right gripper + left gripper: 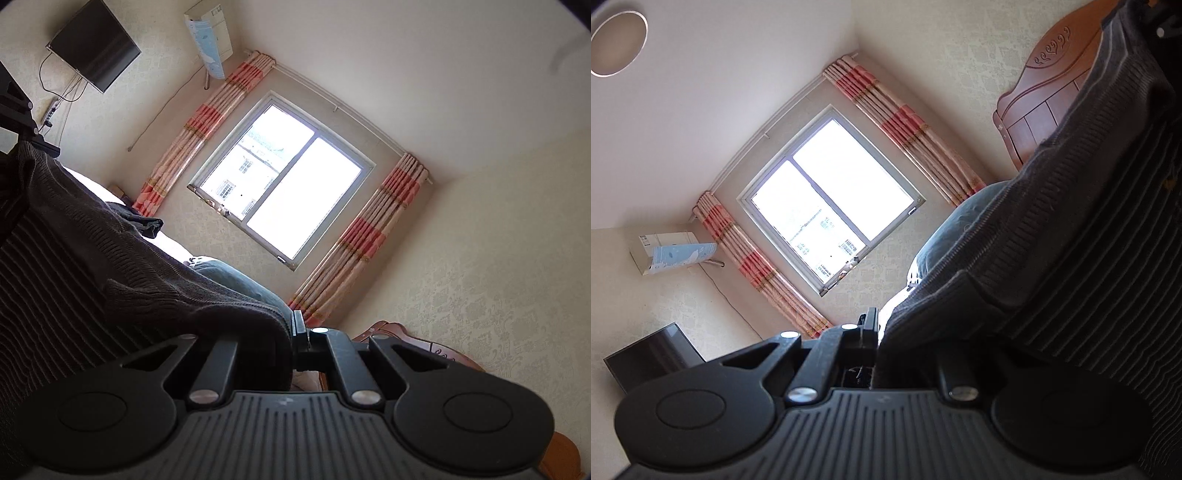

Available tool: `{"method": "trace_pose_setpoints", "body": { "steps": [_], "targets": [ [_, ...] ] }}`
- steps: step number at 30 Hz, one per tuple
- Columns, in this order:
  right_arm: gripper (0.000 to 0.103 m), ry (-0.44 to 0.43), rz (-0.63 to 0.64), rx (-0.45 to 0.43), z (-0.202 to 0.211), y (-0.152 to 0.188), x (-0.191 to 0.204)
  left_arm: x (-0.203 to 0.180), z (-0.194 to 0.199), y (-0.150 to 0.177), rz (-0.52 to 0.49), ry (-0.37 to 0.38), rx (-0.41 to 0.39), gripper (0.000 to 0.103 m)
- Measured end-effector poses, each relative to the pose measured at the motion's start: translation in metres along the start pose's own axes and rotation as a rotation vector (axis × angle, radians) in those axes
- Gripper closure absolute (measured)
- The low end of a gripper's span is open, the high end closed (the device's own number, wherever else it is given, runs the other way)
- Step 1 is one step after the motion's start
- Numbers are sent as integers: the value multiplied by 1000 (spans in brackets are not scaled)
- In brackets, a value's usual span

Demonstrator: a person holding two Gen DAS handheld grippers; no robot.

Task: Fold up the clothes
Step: 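Lift the sweater high with both grippers to shake it out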

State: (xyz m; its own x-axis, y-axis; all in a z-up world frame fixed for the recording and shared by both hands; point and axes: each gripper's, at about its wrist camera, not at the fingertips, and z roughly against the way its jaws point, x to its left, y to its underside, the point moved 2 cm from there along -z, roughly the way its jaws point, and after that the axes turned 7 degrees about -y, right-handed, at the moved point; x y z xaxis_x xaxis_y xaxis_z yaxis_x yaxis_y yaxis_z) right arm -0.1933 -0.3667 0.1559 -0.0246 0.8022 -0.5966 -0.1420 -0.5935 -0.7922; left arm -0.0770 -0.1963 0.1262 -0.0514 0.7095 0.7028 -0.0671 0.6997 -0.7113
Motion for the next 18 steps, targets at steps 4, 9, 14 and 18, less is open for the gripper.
{"method": "trace_pose_setpoints", "body": {
  "steps": [4,9,14,18],
  "targets": [
    [96,-25,26,75,-58,23,22,-38,-49,19,-27,24,63,90],
    [96,-67,-1,142,-136,48,37,-74,-114,38,-13,40,123,90],
    [96,-67,-33,198,-218,78,51,-122,-173,59,-25,70,176,90],
    [96,-112,-77,275,-283,111,63,-164,-224,84,-22,135,243,90]
  ]
}}
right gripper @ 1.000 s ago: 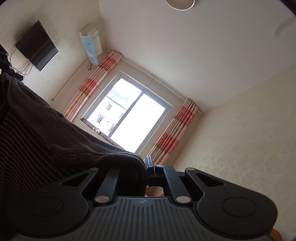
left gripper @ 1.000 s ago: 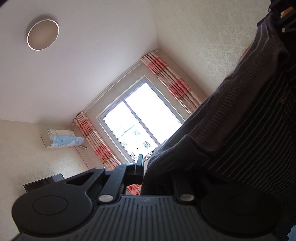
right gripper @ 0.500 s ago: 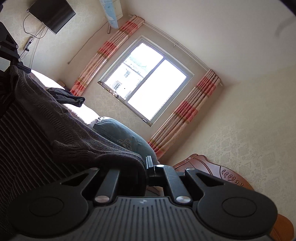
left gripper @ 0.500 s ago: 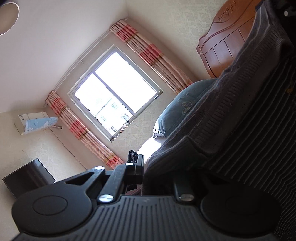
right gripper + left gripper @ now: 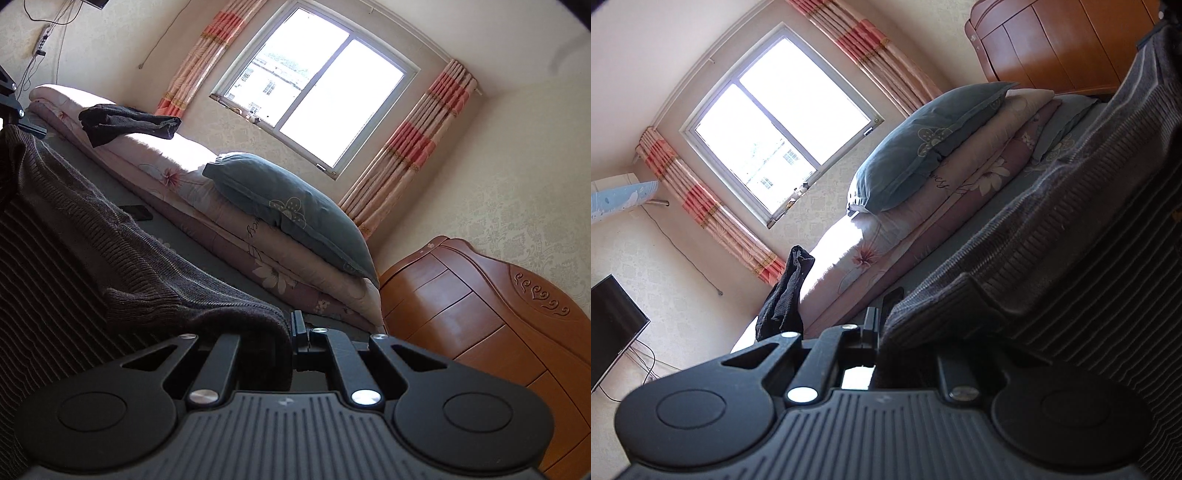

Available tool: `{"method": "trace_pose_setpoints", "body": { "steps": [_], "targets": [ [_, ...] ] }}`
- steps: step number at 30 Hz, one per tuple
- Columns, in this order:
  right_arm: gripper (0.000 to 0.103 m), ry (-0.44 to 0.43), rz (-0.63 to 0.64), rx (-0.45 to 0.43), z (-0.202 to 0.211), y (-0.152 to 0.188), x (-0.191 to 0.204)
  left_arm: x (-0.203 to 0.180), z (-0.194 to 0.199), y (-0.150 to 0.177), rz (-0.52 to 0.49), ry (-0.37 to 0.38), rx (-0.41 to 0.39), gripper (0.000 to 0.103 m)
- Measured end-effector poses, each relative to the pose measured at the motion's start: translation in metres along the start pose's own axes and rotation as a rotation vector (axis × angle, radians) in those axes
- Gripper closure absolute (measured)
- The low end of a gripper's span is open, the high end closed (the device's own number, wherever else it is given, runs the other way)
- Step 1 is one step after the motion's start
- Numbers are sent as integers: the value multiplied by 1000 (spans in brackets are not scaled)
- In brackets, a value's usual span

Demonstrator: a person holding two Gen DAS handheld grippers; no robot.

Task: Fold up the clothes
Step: 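Lift the sweater high with both grippers to shake it out, then lower the sweater flat onto the sheet and open both grippers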

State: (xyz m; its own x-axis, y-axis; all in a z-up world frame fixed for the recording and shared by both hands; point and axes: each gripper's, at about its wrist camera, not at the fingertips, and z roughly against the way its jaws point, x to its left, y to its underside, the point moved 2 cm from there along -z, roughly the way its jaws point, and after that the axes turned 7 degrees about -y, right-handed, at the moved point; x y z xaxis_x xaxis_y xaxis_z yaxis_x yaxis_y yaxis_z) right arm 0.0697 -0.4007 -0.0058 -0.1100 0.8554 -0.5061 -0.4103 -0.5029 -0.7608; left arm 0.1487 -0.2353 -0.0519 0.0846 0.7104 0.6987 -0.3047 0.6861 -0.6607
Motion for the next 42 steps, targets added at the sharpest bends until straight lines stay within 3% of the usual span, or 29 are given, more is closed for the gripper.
{"method": "trace_pose_setpoints", "body": {
  "steps": [5,11,17,22,23,25,28,34,42],
  "targets": [
    [96,-44,-25,76,-84,27,18,-50,-65,24,-23,54,84,90],
    [96,-80,-74,144,-169,49,36,-93,-123,48,-48,61,131,90],
    [96,-99,-128,188,-236,67,55,-127,-181,70,-36,120,212,90],
    [96,-134,-160,240,-273,87,77,-153,-202,97,-72,166,250,87],
    [94,-133,-160,243,-277,92,81,-157,-204,102,-88,172,255,84],
    [72,-127,-169,262,-285,100,86,-161,-209,110,-92,169,257,72],
    [63,-143,-178,303,-294,110,90,-161,-209,117,-96,157,236,60],
    [44,-193,-162,334,-276,111,86,-142,-188,113,-96,170,241,59],
    [41,-220,-130,315,-184,86,57,-98,-96,101,-180,167,171,53]
  ]
}}
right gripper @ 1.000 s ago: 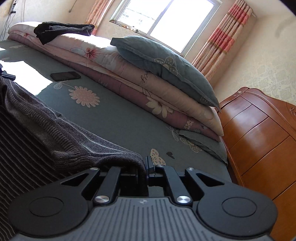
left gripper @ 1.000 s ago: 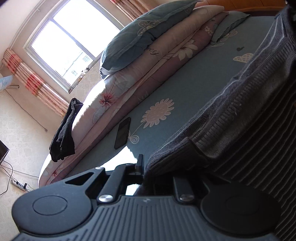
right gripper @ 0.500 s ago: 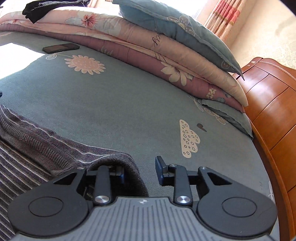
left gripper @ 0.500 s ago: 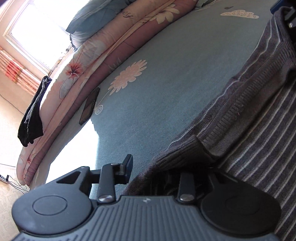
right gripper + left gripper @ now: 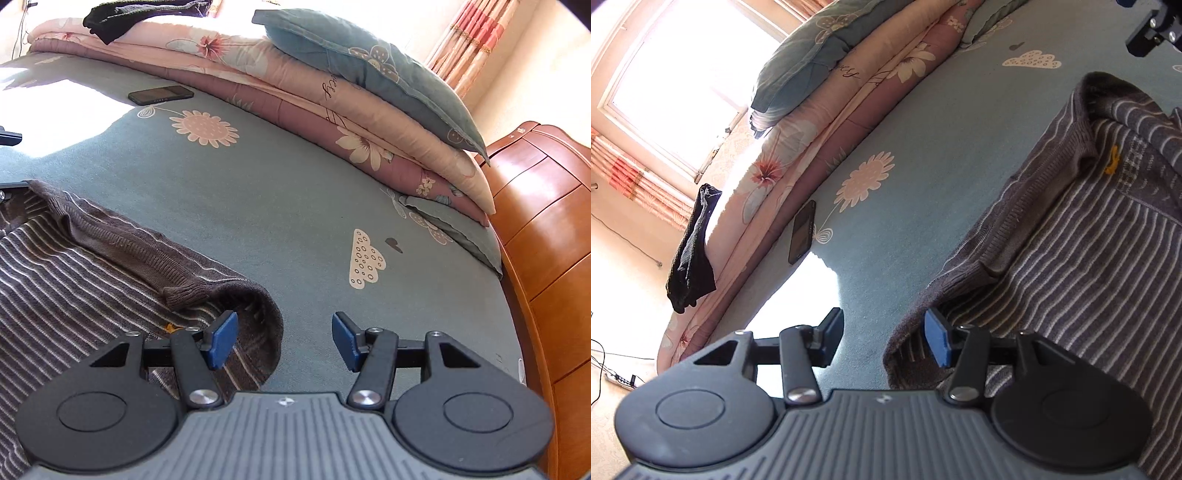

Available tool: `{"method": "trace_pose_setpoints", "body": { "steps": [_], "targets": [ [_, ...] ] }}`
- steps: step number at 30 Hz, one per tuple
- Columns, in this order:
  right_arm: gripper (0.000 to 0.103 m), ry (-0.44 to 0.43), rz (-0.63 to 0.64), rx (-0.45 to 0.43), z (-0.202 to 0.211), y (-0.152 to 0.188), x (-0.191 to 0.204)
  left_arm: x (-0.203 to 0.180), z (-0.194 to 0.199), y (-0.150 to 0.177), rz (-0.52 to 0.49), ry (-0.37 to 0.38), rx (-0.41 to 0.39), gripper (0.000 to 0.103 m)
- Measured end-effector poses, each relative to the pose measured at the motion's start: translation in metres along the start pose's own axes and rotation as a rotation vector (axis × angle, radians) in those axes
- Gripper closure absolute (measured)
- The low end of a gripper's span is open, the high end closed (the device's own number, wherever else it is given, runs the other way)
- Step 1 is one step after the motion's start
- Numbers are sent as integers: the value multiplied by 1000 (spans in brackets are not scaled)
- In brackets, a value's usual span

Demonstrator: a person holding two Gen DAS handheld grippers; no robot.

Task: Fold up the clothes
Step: 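Lower the sweater flat onto the sheet and open both grippers, then grasp a sweater sleeve with the right gripper and lift it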

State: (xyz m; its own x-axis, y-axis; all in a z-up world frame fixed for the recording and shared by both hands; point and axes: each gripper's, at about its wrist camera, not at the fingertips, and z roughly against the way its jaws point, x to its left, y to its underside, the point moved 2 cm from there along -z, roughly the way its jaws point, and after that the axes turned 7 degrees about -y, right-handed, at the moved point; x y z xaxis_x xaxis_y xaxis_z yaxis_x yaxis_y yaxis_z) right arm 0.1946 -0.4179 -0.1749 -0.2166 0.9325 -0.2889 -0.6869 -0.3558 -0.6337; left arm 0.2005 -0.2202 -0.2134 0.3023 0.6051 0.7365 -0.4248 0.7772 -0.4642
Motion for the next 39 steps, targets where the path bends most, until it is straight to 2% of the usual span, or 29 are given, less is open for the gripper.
{"method": "trace_pose_setpoints", "body": {
  "steps": [4,9,14,19,24,28,32,39],
  "targets": [
    [41,-10,-26,3,64,15,0,14,60,11,-33,7,-42,52],
    [41,21,74,-12,134,38,26,30,141,29,-47,37,-78,51],
    [41,5,87,-47,201,61,51,42,198,51,16,107,-70,47],
    [42,-84,37,-59,234,93,80,34,232,74,107,195,-73,43],
    [45,-266,-117,12,227,128,109,13,243,96,233,273,-38,41],
    [47,-386,-239,86,207,156,130,-5,247,111,324,357,-22,40],
    [47,-450,-385,173,180,180,140,-20,243,124,374,425,18,39],
    [47,-480,-500,225,145,202,144,-26,237,137,398,441,37,39]
  ]
}}
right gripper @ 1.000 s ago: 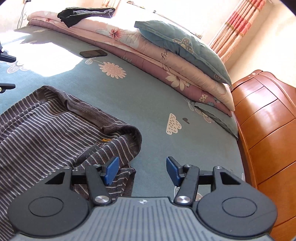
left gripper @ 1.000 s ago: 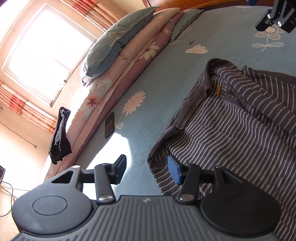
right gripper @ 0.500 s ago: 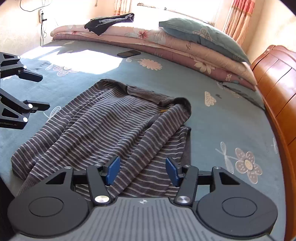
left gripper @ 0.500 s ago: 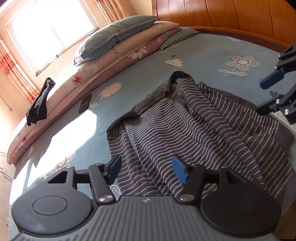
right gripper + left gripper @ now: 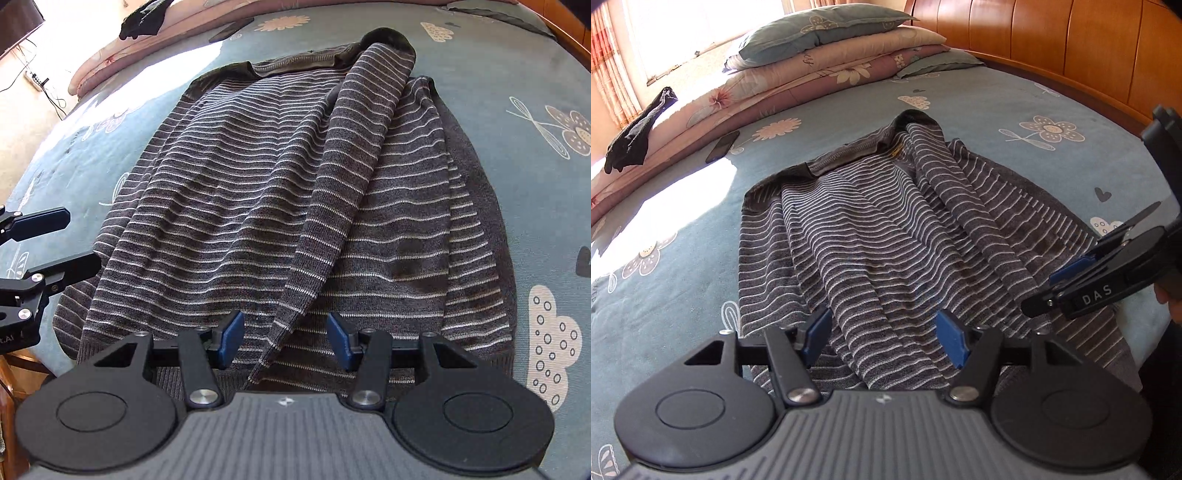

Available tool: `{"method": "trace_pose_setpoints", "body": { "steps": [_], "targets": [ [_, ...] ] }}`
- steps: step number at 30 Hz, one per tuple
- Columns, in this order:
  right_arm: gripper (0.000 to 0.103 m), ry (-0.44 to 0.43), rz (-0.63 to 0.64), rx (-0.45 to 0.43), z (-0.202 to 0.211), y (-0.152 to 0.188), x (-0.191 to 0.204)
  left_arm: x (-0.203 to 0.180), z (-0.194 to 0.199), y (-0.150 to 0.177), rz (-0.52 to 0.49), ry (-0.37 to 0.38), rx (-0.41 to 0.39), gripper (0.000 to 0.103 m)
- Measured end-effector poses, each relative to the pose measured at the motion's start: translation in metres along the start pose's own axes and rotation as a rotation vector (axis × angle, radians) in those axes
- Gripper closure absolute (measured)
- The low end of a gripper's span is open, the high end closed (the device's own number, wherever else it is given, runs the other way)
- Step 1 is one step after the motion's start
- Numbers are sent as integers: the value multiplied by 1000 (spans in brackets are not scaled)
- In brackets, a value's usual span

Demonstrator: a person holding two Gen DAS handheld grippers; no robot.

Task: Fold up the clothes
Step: 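Grasp a sweater sleeve with the right gripper and lift it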

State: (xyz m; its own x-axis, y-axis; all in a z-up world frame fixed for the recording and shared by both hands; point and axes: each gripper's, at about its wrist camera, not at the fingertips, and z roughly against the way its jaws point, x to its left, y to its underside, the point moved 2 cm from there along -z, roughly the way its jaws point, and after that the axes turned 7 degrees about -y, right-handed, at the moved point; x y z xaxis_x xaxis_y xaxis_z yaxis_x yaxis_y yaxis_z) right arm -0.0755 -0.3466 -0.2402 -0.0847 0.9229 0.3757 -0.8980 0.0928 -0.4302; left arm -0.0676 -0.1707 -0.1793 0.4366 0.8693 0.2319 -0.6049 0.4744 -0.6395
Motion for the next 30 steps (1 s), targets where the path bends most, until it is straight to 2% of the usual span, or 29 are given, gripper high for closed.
{"method": "trace_pose_setpoints", "body": {
  "steps": [2,6,7,8,9,12,18,22,30],
  "targets": [
    [49,-10,-4,-3,-8,1,-2,1,-2,1,5,6,2,38],
    [66,-11,55,-5,-18,1,1,1,-7,1,-2,5,1,38],
    [81,-3,67,2,-20,0,0,1,-7,1,-1,3,1,38],
    [92,3,78,-2,-20,1,-1,2,-9,1,1,4,1,38],
    [95,8,102,-11,-16,1,0,2,-10,1,2,7,2,38],
    [96,28,179,-38,-1,-2,1,2,-14,1,0,15,7,38],
    [96,148,284,-86,47,-29,-11,-6,-27,-2,-13,28,18,38],
    [96,243,293,-115,73,-48,-33,-14,-33,-5,-40,47,22,38],
    [96,452,312,-161,96,-84,-85,-21,-40,-12,-61,52,23,38]
  ]
}}
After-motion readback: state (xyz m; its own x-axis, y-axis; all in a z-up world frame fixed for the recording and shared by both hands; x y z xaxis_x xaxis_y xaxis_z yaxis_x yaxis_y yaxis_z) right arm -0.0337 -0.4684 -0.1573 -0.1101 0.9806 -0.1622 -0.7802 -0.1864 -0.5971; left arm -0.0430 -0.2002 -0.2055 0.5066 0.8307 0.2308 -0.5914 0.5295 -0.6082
